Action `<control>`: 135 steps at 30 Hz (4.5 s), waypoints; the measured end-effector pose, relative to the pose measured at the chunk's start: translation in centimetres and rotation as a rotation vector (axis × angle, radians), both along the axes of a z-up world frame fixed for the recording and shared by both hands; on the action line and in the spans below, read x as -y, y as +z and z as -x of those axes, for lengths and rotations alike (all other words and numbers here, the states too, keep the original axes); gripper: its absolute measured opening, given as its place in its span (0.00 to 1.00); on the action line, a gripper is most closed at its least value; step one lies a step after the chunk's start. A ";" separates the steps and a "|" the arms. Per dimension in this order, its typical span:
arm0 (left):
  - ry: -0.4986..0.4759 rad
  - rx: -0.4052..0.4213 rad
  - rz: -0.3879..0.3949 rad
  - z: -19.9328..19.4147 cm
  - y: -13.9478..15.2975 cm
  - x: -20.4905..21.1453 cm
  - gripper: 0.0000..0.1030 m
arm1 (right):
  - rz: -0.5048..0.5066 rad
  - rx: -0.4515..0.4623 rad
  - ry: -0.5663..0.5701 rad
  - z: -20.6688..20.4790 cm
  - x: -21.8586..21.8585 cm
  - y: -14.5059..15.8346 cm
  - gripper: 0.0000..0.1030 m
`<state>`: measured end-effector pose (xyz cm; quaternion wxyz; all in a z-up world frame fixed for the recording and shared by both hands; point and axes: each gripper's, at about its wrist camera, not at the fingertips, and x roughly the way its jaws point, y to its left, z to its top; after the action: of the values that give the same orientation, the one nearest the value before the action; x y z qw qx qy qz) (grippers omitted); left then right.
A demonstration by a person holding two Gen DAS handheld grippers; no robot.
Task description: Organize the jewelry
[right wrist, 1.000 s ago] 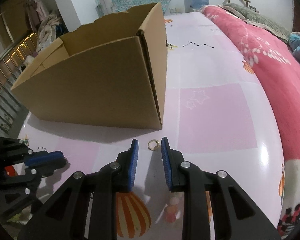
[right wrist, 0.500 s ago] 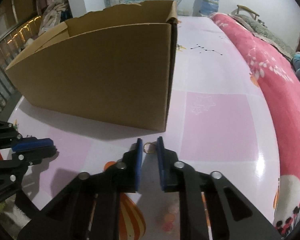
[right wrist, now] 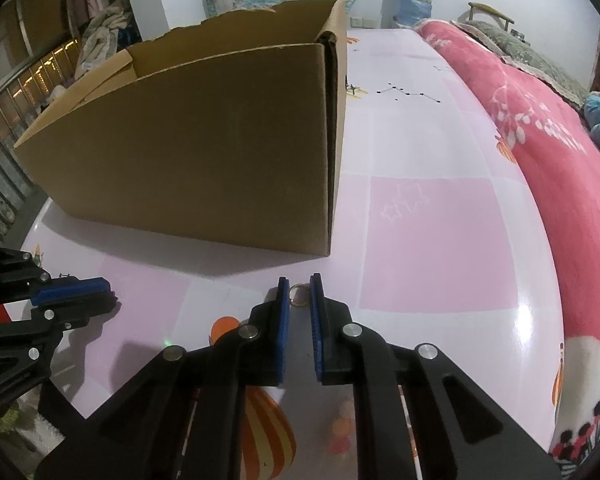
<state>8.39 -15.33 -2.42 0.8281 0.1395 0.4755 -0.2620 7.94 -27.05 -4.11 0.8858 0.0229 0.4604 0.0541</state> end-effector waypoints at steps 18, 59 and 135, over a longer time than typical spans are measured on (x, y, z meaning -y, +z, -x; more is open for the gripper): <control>0.013 0.008 -0.002 0.2 -0.2 0.2 0.06 | -0.016 0.008 -0.001 1.1 -0.2 0.9 0.10; 0.059 0.251 0.207 -1.9 12.7 -5.7 0.06 | -0.162 0.325 0.127 1.0 -2.0 13.7 0.10; 0.285 -0.035 -0.040 0.8 -0.8 -8.2 0.85 | -0.153 -0.157 -0.140 4.0 -0.7 0.3 0.10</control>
<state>7.57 -7.14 -3.21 0.8456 0.0826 0.5099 -0.1348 3.92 -26.37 -3.78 0.8443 0.1265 0.5201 0.0252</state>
